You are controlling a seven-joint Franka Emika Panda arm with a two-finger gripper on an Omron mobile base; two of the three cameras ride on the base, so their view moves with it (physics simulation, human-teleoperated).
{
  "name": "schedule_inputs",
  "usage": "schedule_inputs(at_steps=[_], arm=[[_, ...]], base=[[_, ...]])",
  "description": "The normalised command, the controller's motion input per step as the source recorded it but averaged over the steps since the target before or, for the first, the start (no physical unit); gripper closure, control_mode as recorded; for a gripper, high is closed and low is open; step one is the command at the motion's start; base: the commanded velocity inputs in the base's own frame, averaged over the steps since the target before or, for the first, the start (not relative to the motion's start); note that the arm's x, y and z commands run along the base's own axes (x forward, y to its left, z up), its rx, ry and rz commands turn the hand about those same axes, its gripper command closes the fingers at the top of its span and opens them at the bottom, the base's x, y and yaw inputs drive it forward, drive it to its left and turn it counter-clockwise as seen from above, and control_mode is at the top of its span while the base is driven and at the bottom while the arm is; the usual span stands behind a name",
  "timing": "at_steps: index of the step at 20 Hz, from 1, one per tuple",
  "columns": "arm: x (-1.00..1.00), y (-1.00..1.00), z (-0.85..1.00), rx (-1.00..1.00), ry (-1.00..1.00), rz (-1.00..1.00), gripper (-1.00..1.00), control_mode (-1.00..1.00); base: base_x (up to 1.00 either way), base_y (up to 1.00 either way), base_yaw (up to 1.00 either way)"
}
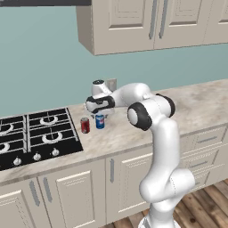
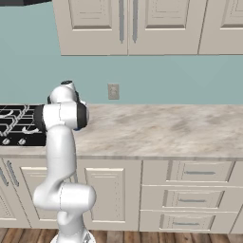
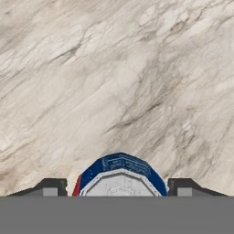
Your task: Four empty soda cans are scattered around the kitchen. Gather all the cans and cluster them next to the stove for recycling.
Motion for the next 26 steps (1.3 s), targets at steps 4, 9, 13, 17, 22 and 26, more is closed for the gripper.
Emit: schedule_inputs(at_steps=[4,9,13,17,22,26], arm=[[-0.23,-0.01,0.08,0.0,-0.05,0.0,-1.0,-1.0],[-0.12,0.0,0.21,0.0,-0.06,0.0,-1.0,-1.0],[-0.05,0.0,0.39,0.01,-0.07,0.0,-1.0,-1.0],[-0.18,0.0,0.39,0.02,-0.01,0.0,-1.0,-1.0],[-0.57,0.0,0.29,0.03,0.0,0.0,-1.0,-1.0],[-0.73,0.0,0.3,0.06,0.0,0.0,-1.0,-1.0]], base=[[0.0,0.0,0.0],[0.0,0.0,0.0],[0.0,0.0,0.0],[0.0,0.0,0.0],[0.0,0.0,0.0],[0.0,0.0,0.0]])
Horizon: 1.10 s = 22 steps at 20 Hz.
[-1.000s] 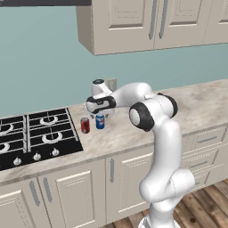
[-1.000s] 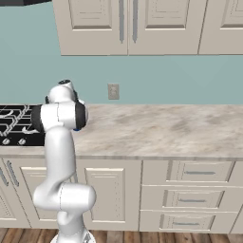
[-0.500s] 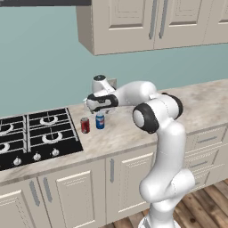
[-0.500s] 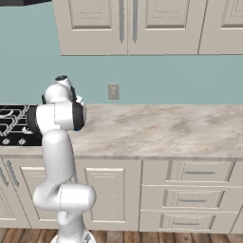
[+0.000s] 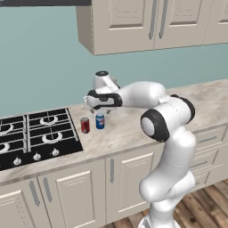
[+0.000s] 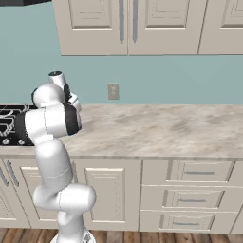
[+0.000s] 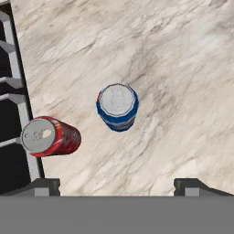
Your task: Four empty soda cans are scattered around the kitchen. Gather all the cans and cluster them next to the stove for recycling.
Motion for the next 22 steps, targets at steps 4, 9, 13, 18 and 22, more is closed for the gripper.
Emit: schedule_inputs(at_steps=[4,9,13,18,22], arm=[[-0.82,0.0,0.4,0.04,0.01,0.0,-1.0,-1.0],[-0.8,-0.09,0.19,0.02,0.12,0.0,-1.0,-1.0],[-0.82,-0.2,0.03,0.01,0.17,0.01,-1.0,-1.0],[-0.5,-0.38,0.23,-0.09,0.02,0.12,-1.0,-1.0],[-0.14,-0.69,0.08,-0.09,-0.04,0.18,-1.0,-1.0]], base=[[0.0,0.0,0.0],[0.0,0.0,0.0],[0.0,0.0,0.0],[0.0,0.0,0.0],[0.0,0.0,0.0]])
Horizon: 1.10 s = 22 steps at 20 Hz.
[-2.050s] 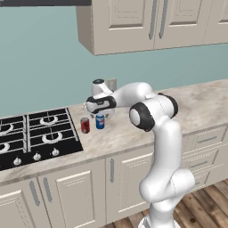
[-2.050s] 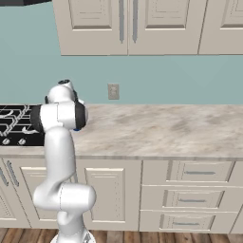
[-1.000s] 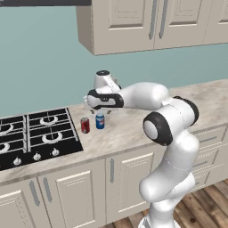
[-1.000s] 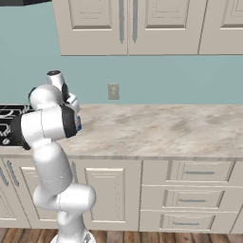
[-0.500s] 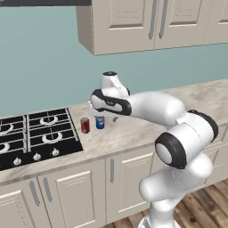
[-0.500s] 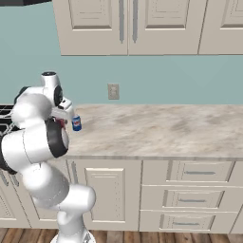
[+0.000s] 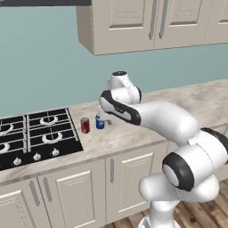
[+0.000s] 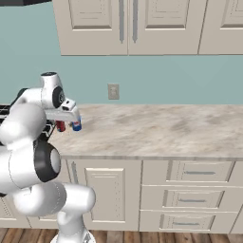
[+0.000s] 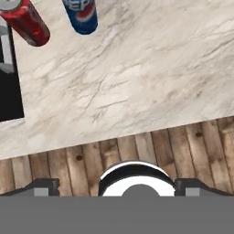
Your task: Four empty soda cans are scattered around the kitchen. Gather all the cans and cluster them next to the stove for recycling.
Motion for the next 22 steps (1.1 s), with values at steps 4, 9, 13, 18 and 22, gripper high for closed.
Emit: schedule_inputs(at_steps=[4,9,13,18,22], arm=[[0.03,-0.95,-0.48,0.0,0.07,0.13,-1.0,-1.0],[0.1,-0.93,-0.76,0.01,0.09,0.12,-1.0,-1.0],[0.18,-0.49,-0.38,0.0,0.02,0.07,-1.0,-1.0],[0.0,0.0,0.0,0.0,0.0,0.0,-1.0,-1.0],[0.0,0.0,0.0,0.0,0.0,0.0,-1.0,-1.0]], base=[[0.0,0.0,0.0],[0.0,0.0,0.0],[0.0,0.0,0.0],[0.0,0.0,0.0],[0.0,0.0,0.0]])
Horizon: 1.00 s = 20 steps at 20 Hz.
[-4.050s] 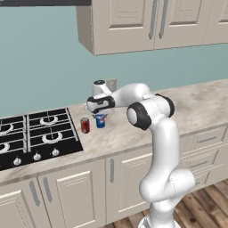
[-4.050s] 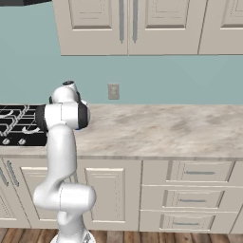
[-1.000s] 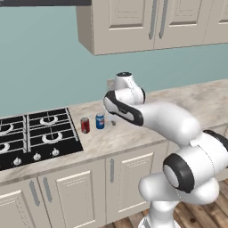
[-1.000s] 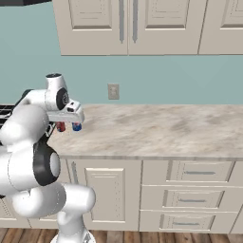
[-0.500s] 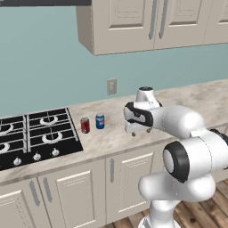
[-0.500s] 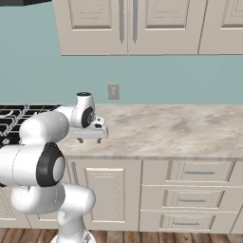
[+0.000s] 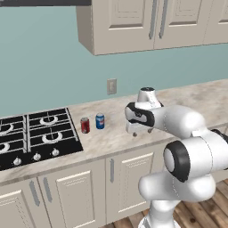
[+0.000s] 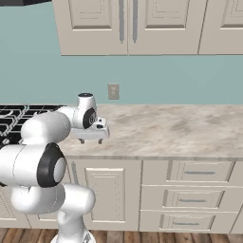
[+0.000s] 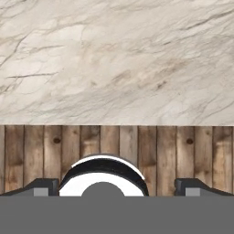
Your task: Four empty soda cans are scattered around the kitchen. Gather all the cans and cluster them next to the stove for recycling.
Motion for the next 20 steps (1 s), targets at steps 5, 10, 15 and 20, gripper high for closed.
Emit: schedule_inputs(at_steps=[5,10,15,20], arm=[[0.0,0.0,0.0,0.0,0.0,0.0,-1.0,1.0],[0.0,0.0,0.0,0.0,0.0,0.0,-1.0,1.0],[0.0,0.0,0.0,0.0,0.0,0.0,-1.0,1.0],[0.0,0.0,0.0,0.0,0.0,0.0,-1.0,1.0]], base=[[-0.02,-0.13,-0.22],[0.0,0.0,-0.47],[0.0,0.0,-0.48],[0.0,0.0,-0.48]])
